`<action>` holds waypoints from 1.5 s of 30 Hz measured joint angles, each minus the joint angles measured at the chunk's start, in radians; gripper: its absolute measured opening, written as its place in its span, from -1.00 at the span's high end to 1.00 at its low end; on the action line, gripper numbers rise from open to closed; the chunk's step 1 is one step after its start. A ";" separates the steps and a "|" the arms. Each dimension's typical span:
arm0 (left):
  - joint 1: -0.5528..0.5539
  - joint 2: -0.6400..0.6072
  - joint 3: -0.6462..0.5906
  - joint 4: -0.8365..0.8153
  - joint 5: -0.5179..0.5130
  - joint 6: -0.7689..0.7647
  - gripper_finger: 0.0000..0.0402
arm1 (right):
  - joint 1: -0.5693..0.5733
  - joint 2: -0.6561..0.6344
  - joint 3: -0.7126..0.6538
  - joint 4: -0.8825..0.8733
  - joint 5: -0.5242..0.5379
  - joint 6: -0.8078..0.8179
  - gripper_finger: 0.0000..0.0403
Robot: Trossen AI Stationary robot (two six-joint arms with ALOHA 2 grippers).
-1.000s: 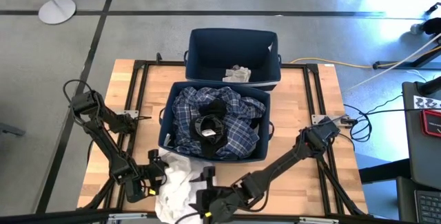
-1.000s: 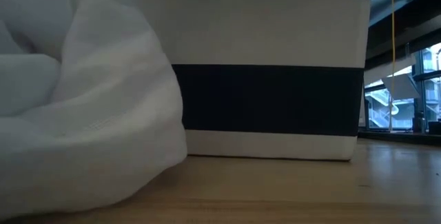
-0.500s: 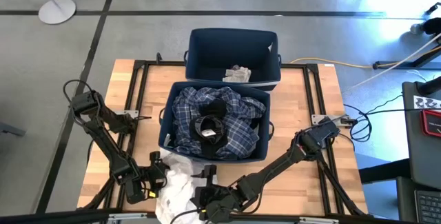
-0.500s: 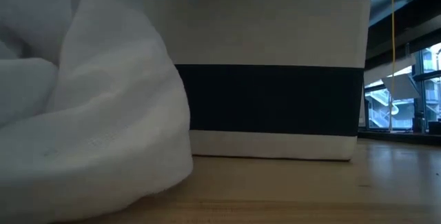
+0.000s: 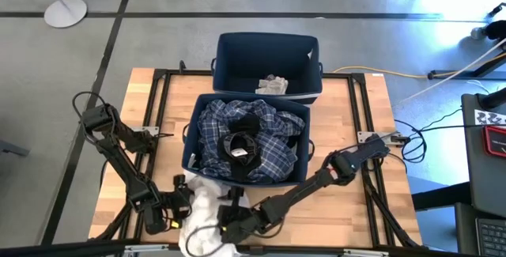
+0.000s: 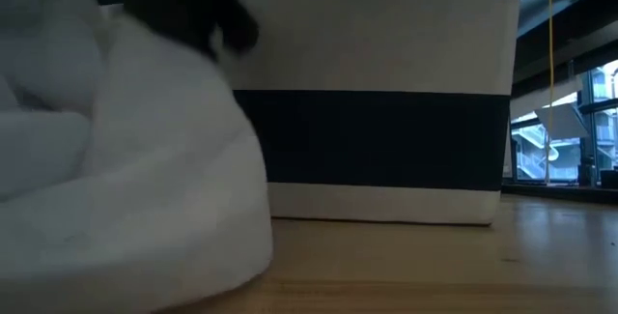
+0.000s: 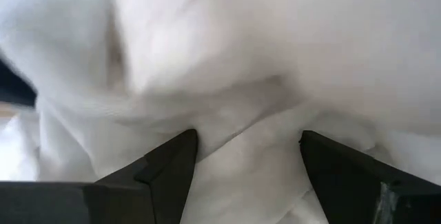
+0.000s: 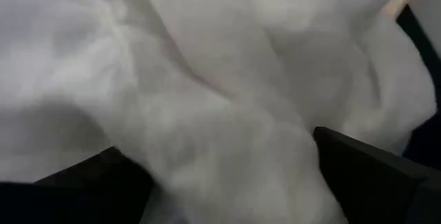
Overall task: Sort clothes
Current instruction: Put the white polo shirt into the top blue laundry bin
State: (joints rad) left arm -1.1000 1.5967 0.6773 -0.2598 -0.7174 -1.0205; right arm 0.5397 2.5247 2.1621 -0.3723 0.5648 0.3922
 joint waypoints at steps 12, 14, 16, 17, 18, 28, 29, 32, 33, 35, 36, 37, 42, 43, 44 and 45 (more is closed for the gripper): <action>0.017 0.000 0.000 0.248 -0.060 0.227 -0.25 | -0.064 0.068 0.001 0.023 -0.081 0.109 -0.86; 0.025 0.000 0.000 0.290 -0.059 0.269 -0.25 | -0.066 0.072 0.001 0.039 -0.078 0.109 -0.86; 0.035 0.000 0.000 0.320 -0.056 0.302 -0.25 | -0.067 0.075 0.001 0.052 -0.078 0.108 -0.86; 0.038 0.001 0.000 0.334 -0.053 0.314 -0.25 | -0.067 0.081 0.001 0.066 -0.076 0.108 -0.86; 0.041 0.001 0.000 0.344 -0.053 0.323 -0.25 | -0.067 0.084 0.001 0.079 -0.072 0.107 -0.85; 0.055 0.010 0.000 0.439 -0.039 0.402 -0.25 | -0.067 0.106 0.001 0.140 -0.080 0.074 -0.05; 0.054 0.010 0.000 0.439 -0.038 0.404 -0.25 | -0.068 0.106 0.001 0.144 -0.085 0.067 0.07; 0.053 0.010 0.000 0.429 -0.037 0.404 -0.25 | -0.068 0.106 0.001 0.145 -0.085 0.036 0.45; 0.049 0.010 0.000 0.424 -0.032 0.402 -0.25 | -0.066 0.106 0.001 0.147 -0.085 0.023 0.58; 0.040 0.010 0.000 0.416 -0.028 0.400 -0.25 | -0.058 0.106 0.002 0.151 -0.072 -0.001 0.81; 0.032 0.009 0.001 0.410 -0.027 0.396 -0.25 | -0.053 0.106 0.007 0.149 -0.062 -0.017 0.87; 0.025 0.007 0.001 0.402 -0.026 0.391 -0.25 | -0.045 0.106 0.012 0.147 -0.055 -0.031 0.88; -0.015 -0.034 0.001 0.334 -0.023 0.325 -0.25 | -0.005 0.106 0.079 0.069 0.023 -0.044 0.77; -0.023 -0.046 0.002 0.319 -0.022 0.313 -0.25 | 0.004 0.106 0.100 0.047 0.029 -0.054 0.77; -0.032 -0.059 0.002 0.300 -0.022 0.297 -0.25 | 0.013 0.106 0.123 0.022 0.039 -0.064 0.78; -0.039 -0.074 0.002 0.284 -0.022 0.290 -0.25 | 0.021 0.106 0.150 -0.006 0.050 -0.080 0.80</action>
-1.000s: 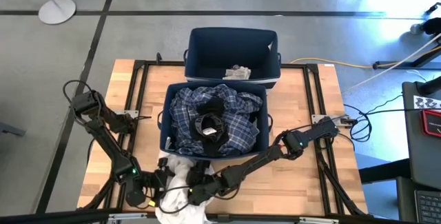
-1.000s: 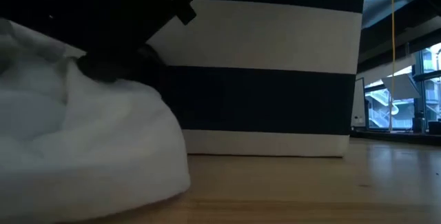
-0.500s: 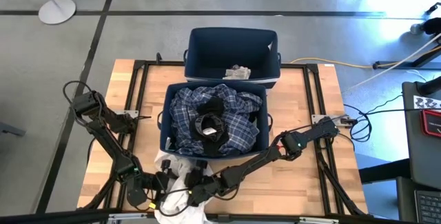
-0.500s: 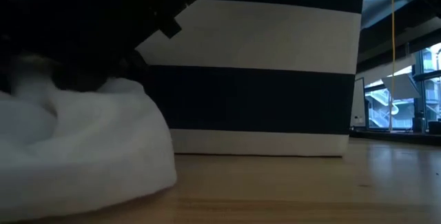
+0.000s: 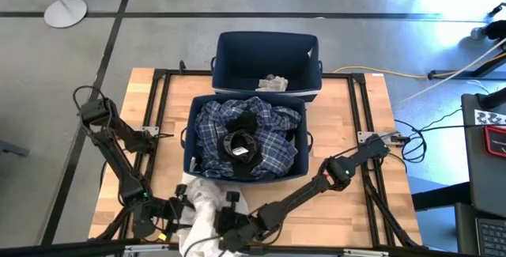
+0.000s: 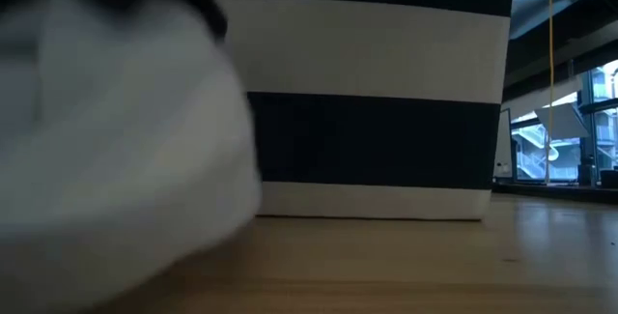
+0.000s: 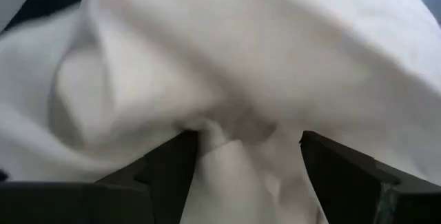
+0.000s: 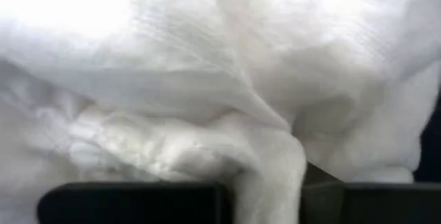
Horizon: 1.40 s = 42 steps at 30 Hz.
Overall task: Sort clothes
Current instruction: Put the white polo shirt into the top blue laundry bin
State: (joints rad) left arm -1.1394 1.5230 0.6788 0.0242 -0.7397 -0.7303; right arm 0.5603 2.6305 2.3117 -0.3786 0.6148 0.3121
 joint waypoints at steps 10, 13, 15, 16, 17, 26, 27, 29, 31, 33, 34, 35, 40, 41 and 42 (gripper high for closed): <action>-0.048 -0.122 0.000 -0.143 -0.017 -0.067 -0.25 | 0.063 -0.099 0.030 -0.044 0.148 -0.128 0.85; -0.048 -0.129 0.000 -0.181 -0.023 -0.100 -0.25 | 0.067 -0.132 0.030 -0.049 0.161 -0.164 0.83; -0.048 -0.129 0.000 -0.207 -0.026 -0.119 -0.25 | 0.068 -0.154 0.030 -0.051 0.162 -0.190 0.85; -0.048 -0.129 0.000 -0.220 -0.027 -0.130 -0.25 | 0.069 -0.165 0.030 -0.053 0.161 -0.201 0.86; -0.048 -0.129 0.000 -0.232 -0.032 -0.148 -0.25 | 0.069 -0.177 0.030 -0.054 0.161 -0.214 0.87; -0.047 -0.128 0.000 -0.272 -0.041 -0.188 -0.25 | 0.067 -0.278 0.030 -0.054 0.162 -0.303 0.85; -0.047 -0.128 0.000 -0.272 -0.042 -0.188 -0.25 | 0.067 -0.287 0.030 -0.055 0.162 -0.317 0.86; -0.048 -0.128 0.000 -0.280 -0.034 -0.193 -0.25 | 0.068 -0.302 0.030 -0.052 0.172 -0.337 0.87; -0.048 -0.128 0.000 -0.284 -0.030 -0.193 -0.25 | 0.069 -0.322 0.030 -0.046 0.183 -0.348 0.86; -0.048 -0.128 0.000 -0.278 -0.030 -0.193 -0.25 | 0.069 -0.341 0.032 -0.045 0.188 -0.351 0.86; -0.048 -0.128 0.000 -0.277 -0.030 -0.193 -0.25 | 0.069 -0.347 0.033 -0.045 0.188 -0.351 0.85; -0.048 -0.128 0.001 -0.276 -0.030 -0.189 -0.25 | 0.069 -0.353 0.033 -0.045 0.188 -0.352 0.85; -0.056 -0.160 0.032 -0.270 -0.034 -0.123 -0.25 | 0.076 -0.356 0.043 -0.041 0.204 -0.412 0.86; -0.060 -0.171 0.035 -0.276 -0.035 -0.112 -0.25 | 0.076 -0.356 0.043 -0.025 0.206 -0.425 0.86; -0.066 -0.187 0.035 -0.279 -0.037 -0.098 -0.25 | 0.075 -0.362 0.043 -0.016 0.205 -0.430 0.86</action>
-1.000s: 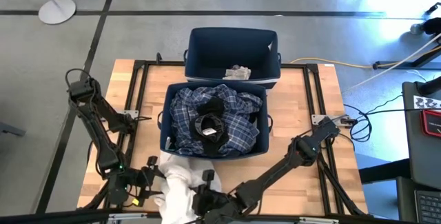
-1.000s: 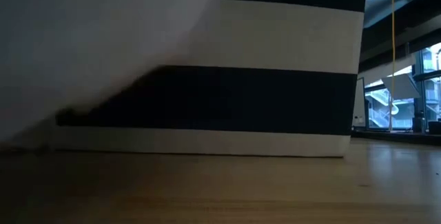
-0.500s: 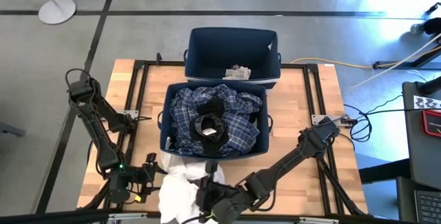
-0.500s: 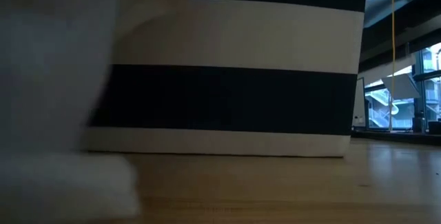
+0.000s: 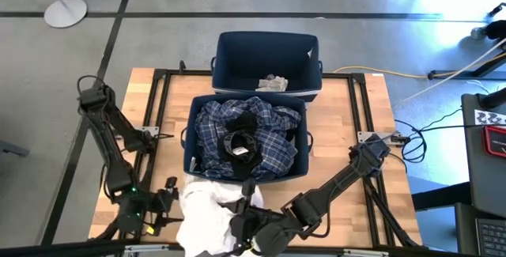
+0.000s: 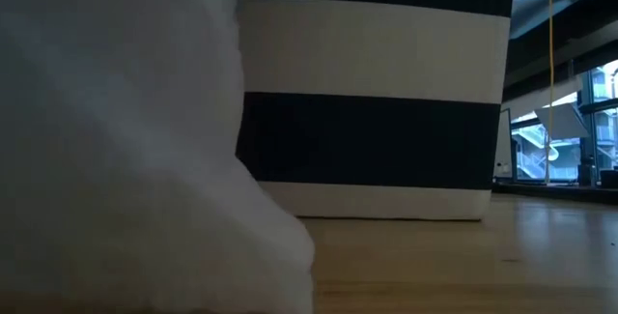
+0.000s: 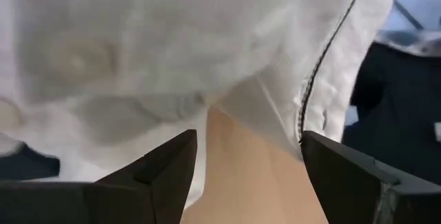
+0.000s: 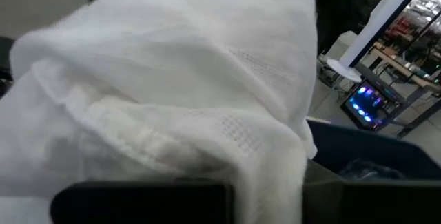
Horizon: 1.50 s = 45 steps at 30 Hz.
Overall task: Sort clothes
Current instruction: Put the white polo shirt into the top blue laundry bin
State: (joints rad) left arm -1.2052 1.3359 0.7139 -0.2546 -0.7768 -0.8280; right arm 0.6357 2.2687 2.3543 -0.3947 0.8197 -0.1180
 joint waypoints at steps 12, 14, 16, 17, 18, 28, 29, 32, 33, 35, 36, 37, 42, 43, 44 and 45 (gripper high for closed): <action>-0.120 -0.317 0.001 0.004 -0.350 0.149 -0.25 | -0.001 -0.041 0.002 0.001 -0.026 -0.077 0.86; -0.123 -0.340 -0.001 0.002 -0.394 0.180 -0.25 | -0.010 -0.056 0.001 0.000 -0.044 -0.095 0.86; -0.120 -0.348 -0.001 0.002 -0.434 0.211 -0.25 | -0.020 -0.079 0.002 -0.005 -0.057 -0.112 0.85; -0.116 -0.348 -0.002 0.001 -0.458 0.224 -0.25 | -0.025 -0.090 0.002 -0.007 -0.059 -0.122 0.85; -0.110 -0.348 -0.002 0.001 -0.483 0.236 -0.25 | -0.033 -0.102 0.002 -0.002 -0.060 -0.131 0.85; -0.010 -0.353 -0.003 -0.066 -0.693 0.222 -0.25 | -0.118 -0.290 0.002 0.009 -0.067 -0.235 0.85; -0.001 -0.359 -0.003 -0.059 -0.706 0.233 -0.25 | -0.130 -0.311 0.002 0.019 -0.062 -0.251 0.85; 0.021 -0.376 -0.003 -0.036 -0.736 0.251 -0.25 | -0.162 -0.374 0.002 0.048 -0.060 -0.291 0.85; 0.029 -0.381 -0.003 -0.036 -0.738 0.253 -0.25 | -0.174 -0.391 0.002 0.071 -0.063 -0.313 0.85; 0.042 -0.392 -0.003 -0.035 -0.739 0.262 -0.25 | -0.195 -0.427 0.002 0.103 -0.064 -0.359 0.85; 0.048 -0.398 -0.003 -0.033 -0.739 0.267 -0.25 | -0.207 -0.443 0.002 0.125 -0.067 -0.387 0.85; 0.054 -0.403 -0.003 -0.033 -0.739 0.271 -0.25 | -0.221 -0.457 0.002 0.151 -0.070 -0.420 0.85; 0.081 -0.410 -0.003 -0.034 -0.739 0.283 -0.25 | -0.310 -0.525 0.002 0.228 -0.071 -0.555 0.85; 0.086 -0.410 -0.003 -0.034 -0.739 0.286 -0.25 | -0.333 -0.535 0.002 0.227 -0.071 -0.569 0.85; 0.093 -0.410 -0.003 -0.034 -0.739 0.287 -0.25 | -0.360 -0.544 0.002 0.225 -0.071 -0.580 0.85; 0.100 -0.410 -0.003 -0.035 -0.739 0.287 -0.25 | -0.386 -0.553 0.002 0.217 -0.072 -0.594 0.85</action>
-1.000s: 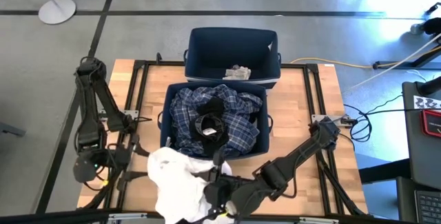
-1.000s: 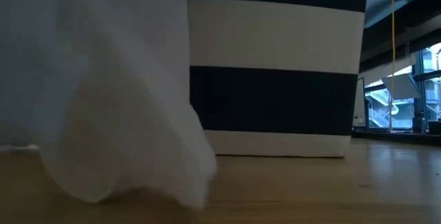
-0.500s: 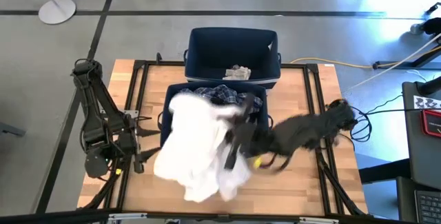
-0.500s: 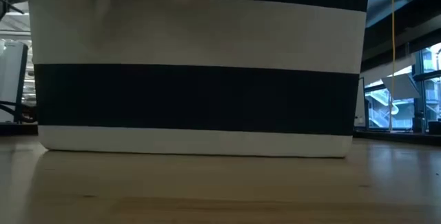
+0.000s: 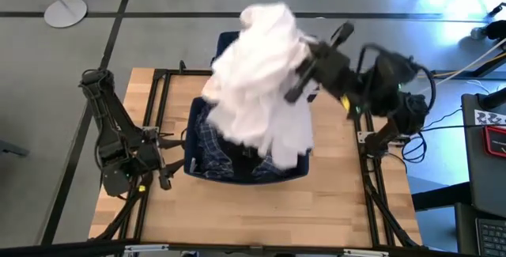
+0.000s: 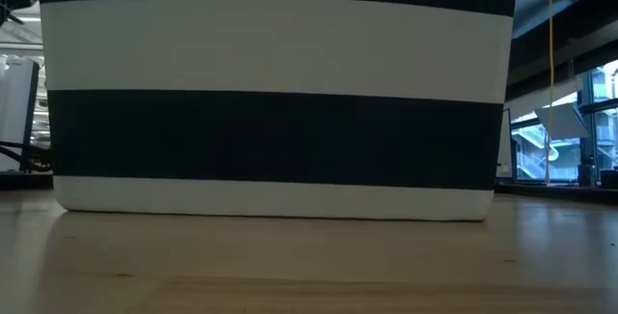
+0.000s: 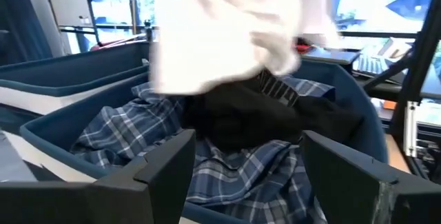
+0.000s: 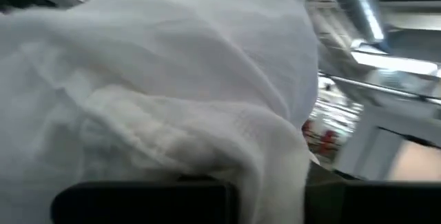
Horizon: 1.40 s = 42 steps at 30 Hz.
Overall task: Sort clothes
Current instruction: Put the white polo shirt into the top blue laundry bin
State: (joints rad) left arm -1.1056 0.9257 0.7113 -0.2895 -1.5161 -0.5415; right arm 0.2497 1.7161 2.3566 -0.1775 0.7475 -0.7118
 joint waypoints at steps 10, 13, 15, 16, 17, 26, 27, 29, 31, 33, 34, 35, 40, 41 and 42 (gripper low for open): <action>0.059 -0.001 0.000 -0.009 0.000 0.035 -0.25 | -0.310 -0.015 0.000 -0.006 -0.160 -0.086 0.85; 0.076 -0.001 0.000 -0.017 0.001 0.090 -0.25 | -0.411 -0.015 0.000 -0.003 -0.246 -0.108 0.85; 0.091 -0.001 0.000 -0.016 0.001 0.142 -0.25 | -0.482 -0.015 0.000 -0.005 -0.294 -0.089 0.85; 0.098 -0.001 0.000 -0.017 0.001 0.164 -0.25 | -0.516 -0.014 0.000 -0.008 -0.313 -0.068 0.85; 0.107 -0.001 0.000 -0.016 0.001 0.183 -0.25 | -0.545 -0.014 0.000 -0.014 -0.334 -0.040 0.85; 0.198 -0.002 0.000 -0.019 0.001 0.331 -0.25 | -0.695 -0.012 0.000 -0.166 -0.591 0.084 0.85; 0.209 -0.003 0.000 -0.018 0.001 0.348 -0.25 | -0.709 -0.011 0.000 -0.197 -0.633 0.085 0.85; 0.230 -0.003 0.000 -0.018 0.002 0.362 -0.25 | -0.734 -0.003 0.000 -0.270 -0.724 0.089 0.85; 0.246 -0.003 0.000 -0.022 0.004 0.359 -0.25 | -0.757 0.008 0.000 -0.367 -0.772 0.118 0.85; 0.259 -0.003 0.000 -0.039 0.004 0.339 -0.25 | -0.772 0.028 0.000 -0.470 -0.801 0.134 0.85; 0.264 -0.003 0.000 -0.046 0.004 0.332 -0.25 | -0.780 0.039 -0.003 -0.519 -0.808 0.134 0.85; 0.269 -0.003 0.000 -0.050 0.003 0.326 -0.25 | -0.788 0.050 -0.010 -0.558 -0.810 0.135 0.85; 0.281 -0.003 0.000 -0.051 0.004 0.320 -0.25 | -0.830 0.097 -0.080 -0.654 -0.720 0.139 0.85; 0.281 -0.003 0.000 -0.052 0.004 0.318 -0.25 | -0.838 0.103 -0.099 -0.662 -0.696 0.143 0.85; 0.281 -0.002 0.000 -0.052 0.004 0.316 -0.25 | -0.844 0.109 -0.121 -0.663 -0.683 0.143 0.85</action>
State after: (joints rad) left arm -0.8242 0.9232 0.7116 -0.3416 -1.5124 -0.2251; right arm -0.5944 1.8250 2.2359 -0.8409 0.0647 -0.5684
